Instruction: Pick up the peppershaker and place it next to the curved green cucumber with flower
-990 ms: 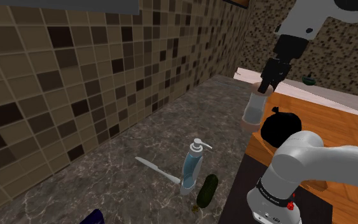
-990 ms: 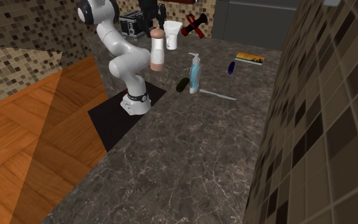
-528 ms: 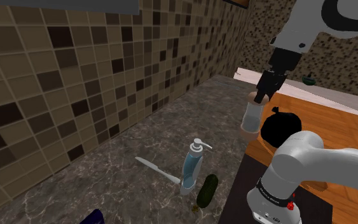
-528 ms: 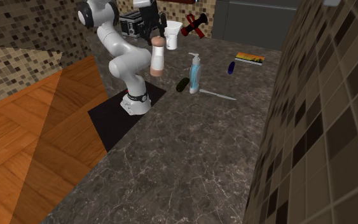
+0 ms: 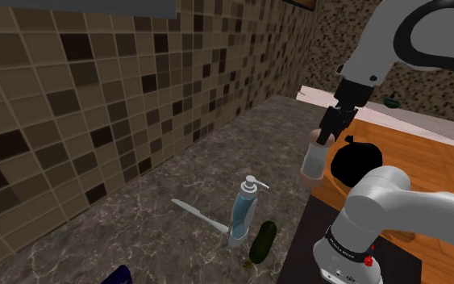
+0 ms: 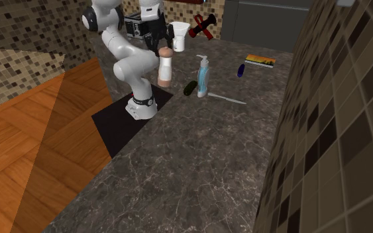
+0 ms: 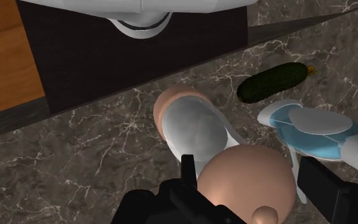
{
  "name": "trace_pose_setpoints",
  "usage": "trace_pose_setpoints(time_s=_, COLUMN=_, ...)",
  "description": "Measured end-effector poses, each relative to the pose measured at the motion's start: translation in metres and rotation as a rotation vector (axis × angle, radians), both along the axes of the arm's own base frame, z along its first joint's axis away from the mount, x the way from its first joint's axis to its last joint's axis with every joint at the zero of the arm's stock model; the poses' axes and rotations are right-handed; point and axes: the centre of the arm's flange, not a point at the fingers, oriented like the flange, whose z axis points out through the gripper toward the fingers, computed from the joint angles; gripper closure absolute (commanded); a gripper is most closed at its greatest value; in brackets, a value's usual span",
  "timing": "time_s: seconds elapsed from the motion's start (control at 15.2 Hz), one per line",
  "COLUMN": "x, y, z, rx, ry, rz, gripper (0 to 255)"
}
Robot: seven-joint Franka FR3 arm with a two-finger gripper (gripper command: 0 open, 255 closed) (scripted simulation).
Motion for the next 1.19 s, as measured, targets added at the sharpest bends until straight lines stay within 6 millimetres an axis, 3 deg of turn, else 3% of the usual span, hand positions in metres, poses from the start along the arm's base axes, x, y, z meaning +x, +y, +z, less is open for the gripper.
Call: trace_pose_setpoints(time_s=1.19, x=0.002, y=0.0, z=-0.095, rx=0.0, ry=0.0, rz=0.0, gripper=255)
